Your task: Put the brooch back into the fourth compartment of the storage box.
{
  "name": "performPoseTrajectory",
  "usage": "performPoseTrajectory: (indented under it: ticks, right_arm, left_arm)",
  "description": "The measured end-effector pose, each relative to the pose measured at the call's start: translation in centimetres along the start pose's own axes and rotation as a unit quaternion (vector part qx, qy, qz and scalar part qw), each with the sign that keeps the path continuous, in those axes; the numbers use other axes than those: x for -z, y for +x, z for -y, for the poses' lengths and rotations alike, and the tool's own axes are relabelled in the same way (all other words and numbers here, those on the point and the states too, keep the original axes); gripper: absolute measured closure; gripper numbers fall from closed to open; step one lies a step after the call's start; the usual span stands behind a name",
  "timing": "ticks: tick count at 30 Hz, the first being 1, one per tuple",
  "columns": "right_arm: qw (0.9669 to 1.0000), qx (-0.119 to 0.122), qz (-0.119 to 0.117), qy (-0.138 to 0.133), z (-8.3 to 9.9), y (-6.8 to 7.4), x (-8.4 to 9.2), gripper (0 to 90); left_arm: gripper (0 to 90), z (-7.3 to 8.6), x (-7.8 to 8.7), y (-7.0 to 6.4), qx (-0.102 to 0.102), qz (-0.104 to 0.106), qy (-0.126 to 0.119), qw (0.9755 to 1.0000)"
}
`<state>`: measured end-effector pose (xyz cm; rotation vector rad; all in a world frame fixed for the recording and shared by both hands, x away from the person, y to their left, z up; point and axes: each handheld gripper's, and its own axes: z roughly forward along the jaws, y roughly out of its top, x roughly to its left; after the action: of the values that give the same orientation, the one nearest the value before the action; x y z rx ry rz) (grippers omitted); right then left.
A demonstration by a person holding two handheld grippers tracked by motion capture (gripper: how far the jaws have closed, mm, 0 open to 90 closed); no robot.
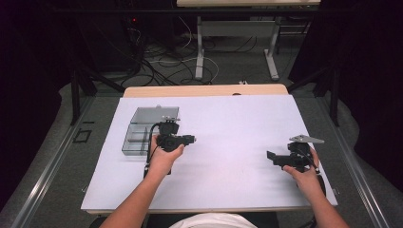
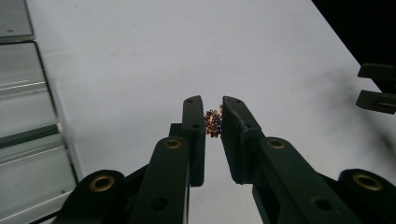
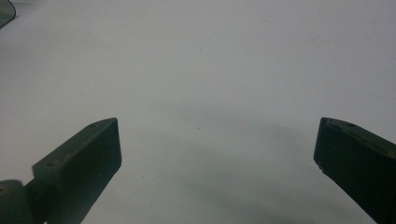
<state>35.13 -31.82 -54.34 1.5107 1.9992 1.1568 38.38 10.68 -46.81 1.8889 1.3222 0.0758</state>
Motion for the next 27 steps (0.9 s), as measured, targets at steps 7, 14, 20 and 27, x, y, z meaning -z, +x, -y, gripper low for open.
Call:
performPoseTrajectory:
  ticks: [7, 14, 20, 27]
  right_arm:
    - [1.0000, 0.000, 0.000, 0.000, 0.0, 0.0, 0.0, 0.5]
    - [1.0000, 0.000, 0.001, 0.000, 0.0, 0.0, 0.0, 0.5]
    - [1.0000, -0.001, 0.001, 0.000, 0.0, 0.0, 0.0, 0.5]
    - [1.0000, -0.001, 0.002, 0.000, 0.0, 0.0, 0.0, 0.5]
  left_arm:
    - [80.1, 0.0, 1.8, 1.6, 0.013, -0.009, -0.018, 0.9997]
    - [80.1, 0.2, 3.7, 3.6, 0.029, -0.026, -0.031, 0.9988]
    - [80.1, 0.5, 5.3, 5.4, 0.053, -0.035, -0.043, 0.9970]
    - [80.1, 1.0, 6.7, 7.2, 0.074, -0.049, -0.056, 0.9945]
